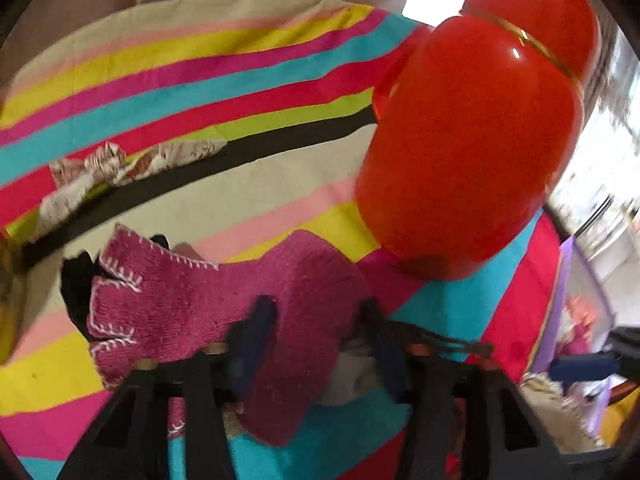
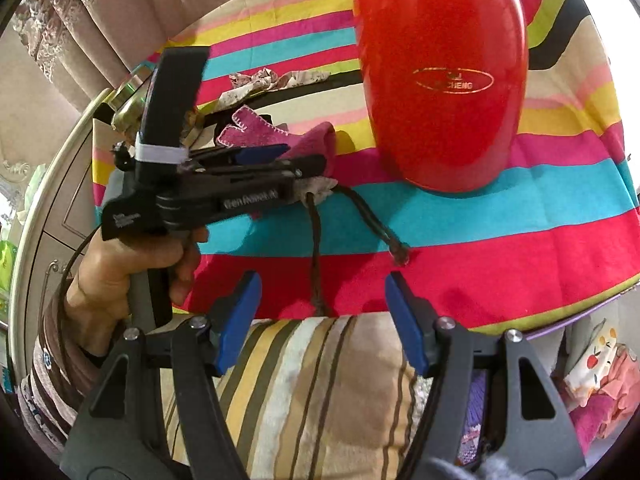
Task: Organize soft objects
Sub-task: 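Grasp the magenta fingerless glove with the left tool while the right tool grasps the white herringbone cloth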
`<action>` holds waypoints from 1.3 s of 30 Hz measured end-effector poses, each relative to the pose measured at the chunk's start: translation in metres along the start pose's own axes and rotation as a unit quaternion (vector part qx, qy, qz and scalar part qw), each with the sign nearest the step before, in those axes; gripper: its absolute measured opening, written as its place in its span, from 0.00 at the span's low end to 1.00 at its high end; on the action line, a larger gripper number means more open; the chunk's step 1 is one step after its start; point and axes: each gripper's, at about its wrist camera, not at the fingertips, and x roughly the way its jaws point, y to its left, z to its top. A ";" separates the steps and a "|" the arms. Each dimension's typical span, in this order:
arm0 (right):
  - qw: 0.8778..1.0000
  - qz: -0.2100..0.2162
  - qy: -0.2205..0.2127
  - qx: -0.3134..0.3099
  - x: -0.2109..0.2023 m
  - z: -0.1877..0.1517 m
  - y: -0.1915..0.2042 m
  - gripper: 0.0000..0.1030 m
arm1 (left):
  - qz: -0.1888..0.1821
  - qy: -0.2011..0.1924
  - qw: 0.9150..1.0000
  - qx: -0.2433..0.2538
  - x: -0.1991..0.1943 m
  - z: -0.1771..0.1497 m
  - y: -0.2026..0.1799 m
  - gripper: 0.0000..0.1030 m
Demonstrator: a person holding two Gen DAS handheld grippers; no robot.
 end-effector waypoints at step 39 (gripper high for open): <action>0.978 -0.091 0.048 -0.179 0.121 0.070 0.084 0.53 | -0.139 -0.262 0.931 -0.214 -0.138 -0.025 0.115 0.16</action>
